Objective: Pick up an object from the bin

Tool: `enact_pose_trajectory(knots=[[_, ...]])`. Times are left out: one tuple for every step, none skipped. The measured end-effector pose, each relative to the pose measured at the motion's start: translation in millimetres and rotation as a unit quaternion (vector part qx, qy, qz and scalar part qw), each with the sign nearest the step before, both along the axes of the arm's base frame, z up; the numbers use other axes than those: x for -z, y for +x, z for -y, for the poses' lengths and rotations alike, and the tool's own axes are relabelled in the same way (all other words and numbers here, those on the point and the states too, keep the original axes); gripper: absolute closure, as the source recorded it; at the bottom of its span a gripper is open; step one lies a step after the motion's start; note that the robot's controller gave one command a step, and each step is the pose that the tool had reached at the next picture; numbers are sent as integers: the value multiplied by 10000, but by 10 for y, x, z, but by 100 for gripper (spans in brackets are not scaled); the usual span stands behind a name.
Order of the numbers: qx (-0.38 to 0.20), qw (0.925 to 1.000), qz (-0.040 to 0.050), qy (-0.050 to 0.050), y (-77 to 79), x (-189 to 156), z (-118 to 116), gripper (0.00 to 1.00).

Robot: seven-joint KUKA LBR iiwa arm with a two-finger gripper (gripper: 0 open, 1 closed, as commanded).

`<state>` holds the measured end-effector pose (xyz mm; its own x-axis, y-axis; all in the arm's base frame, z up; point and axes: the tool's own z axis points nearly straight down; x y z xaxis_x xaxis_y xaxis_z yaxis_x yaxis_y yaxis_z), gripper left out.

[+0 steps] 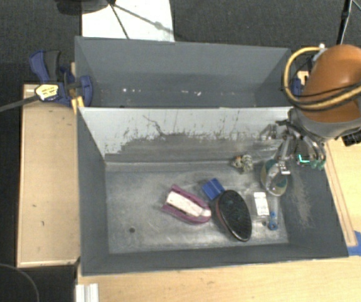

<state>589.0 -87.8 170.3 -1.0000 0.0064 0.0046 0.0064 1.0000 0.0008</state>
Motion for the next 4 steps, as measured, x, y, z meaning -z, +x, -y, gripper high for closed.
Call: enact_pose_trajectory(knots=[[-2131, 9770, 96, -23, -262, 738, 27, 0], [-1821, 9833, 49, -7, -413, 869, -119, 0], [-2291, 9734, 17, 24, -1153, 619, -892, 0], [-2274, 9738, 36, -2, -1125, 624, -839, 100]])
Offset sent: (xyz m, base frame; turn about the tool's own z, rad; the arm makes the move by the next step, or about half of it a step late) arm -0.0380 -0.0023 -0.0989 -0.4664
